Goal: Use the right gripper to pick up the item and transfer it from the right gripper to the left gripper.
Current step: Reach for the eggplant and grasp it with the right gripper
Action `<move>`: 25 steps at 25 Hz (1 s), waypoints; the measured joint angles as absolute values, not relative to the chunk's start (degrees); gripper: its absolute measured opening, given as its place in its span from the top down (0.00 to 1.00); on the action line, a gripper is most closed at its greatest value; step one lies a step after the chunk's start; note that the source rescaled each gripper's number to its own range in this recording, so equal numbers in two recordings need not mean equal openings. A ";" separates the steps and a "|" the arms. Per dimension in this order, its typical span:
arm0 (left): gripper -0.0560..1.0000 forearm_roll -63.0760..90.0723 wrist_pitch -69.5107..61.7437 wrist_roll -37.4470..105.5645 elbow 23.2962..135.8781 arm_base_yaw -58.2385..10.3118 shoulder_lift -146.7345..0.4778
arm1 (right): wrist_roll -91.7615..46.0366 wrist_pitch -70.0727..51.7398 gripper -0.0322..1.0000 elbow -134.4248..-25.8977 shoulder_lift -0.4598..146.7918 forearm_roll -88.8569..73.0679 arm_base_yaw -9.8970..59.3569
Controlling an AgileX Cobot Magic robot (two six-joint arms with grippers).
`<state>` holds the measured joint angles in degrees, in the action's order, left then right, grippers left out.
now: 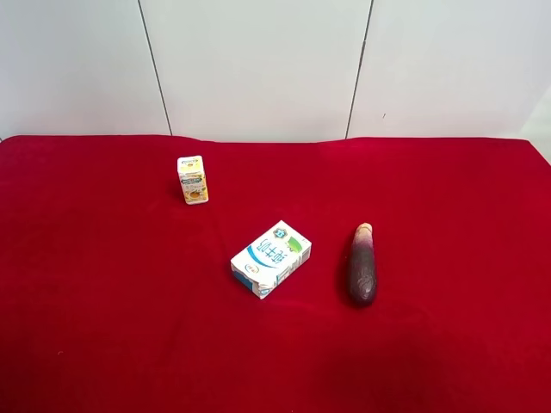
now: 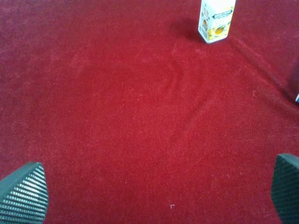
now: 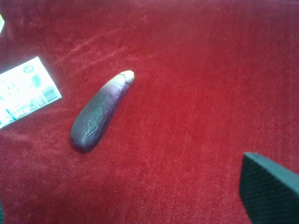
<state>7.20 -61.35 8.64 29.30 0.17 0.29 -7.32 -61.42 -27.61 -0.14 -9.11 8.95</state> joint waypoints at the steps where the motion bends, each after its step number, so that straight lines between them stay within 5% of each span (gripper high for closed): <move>1: 0.08 7.20 -61.35 8.64 29.30 0.17 0.29 | -7.32 -61.42 0.00 -27.61 -0.14 -9.11 8.95; 25: 0.08 7.20 -61.35 8.64 29.30 0.17 0.29 | -3.65 -60.15 0.00 -27.61 -0.14 -10.26 8.95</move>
<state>7.20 -61.35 8.64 29.30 0.17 0.29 -3.65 -60.15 -27.61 -0.14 -10.26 8.95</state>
